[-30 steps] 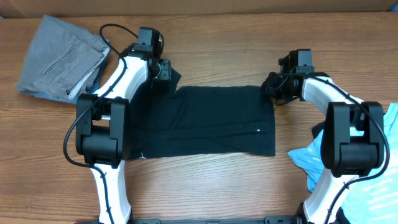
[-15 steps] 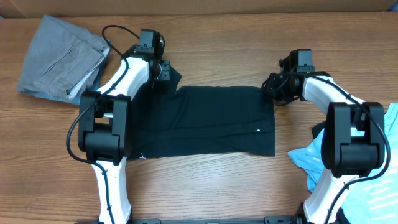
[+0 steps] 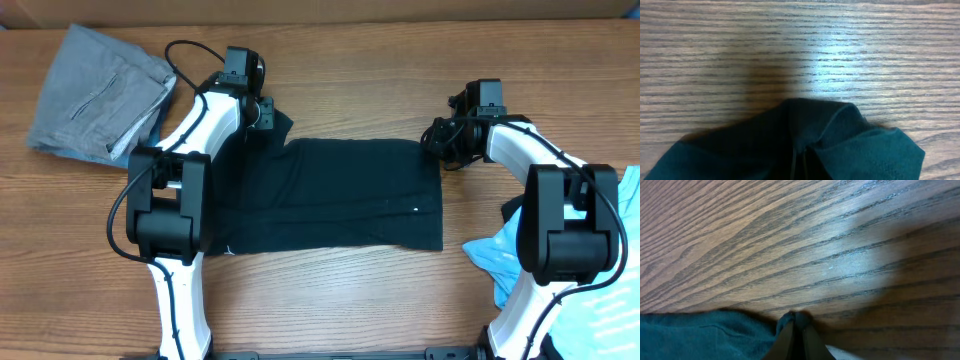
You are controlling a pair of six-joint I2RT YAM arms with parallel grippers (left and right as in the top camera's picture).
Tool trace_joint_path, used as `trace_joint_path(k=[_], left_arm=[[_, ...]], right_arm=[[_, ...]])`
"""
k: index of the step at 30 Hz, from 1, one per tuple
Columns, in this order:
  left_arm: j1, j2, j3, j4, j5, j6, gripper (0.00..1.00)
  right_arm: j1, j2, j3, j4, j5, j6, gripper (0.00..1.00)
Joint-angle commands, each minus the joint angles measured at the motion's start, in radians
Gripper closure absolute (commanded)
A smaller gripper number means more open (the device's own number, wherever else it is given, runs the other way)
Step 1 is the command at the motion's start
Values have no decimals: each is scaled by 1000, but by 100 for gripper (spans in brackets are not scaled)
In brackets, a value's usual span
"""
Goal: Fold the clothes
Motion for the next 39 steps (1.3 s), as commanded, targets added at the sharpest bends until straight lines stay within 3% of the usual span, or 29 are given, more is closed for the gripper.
trace_joint_path(k=[1,4,8,11,21,28,39], left_arm=[[-5,21,47,-40,3,2,96],[-5,14,95,-92,3,2,96],[-1,-13,140,-141,-48,2,87],[5,-42,143,-171,-64,2,96],[10,-120,146,-343,-127,16,96],[55,-316,146,-550,-137,-42,96],[76,-336,145,-940,-223,-122,96]], right_arm=[[-8,-10,-5,-14,28,-5,93],[-24,-37,-5,-13,28,-31,93],[-44,-92,7,-26,28,-61,93],[-45,-139,8,-40,28,-61,92],[-46,-173,8,-152,27,-56,93],[-46,-238,8,-285,28,-51,92],[-49,-278,8,-499,28,-30,89]])
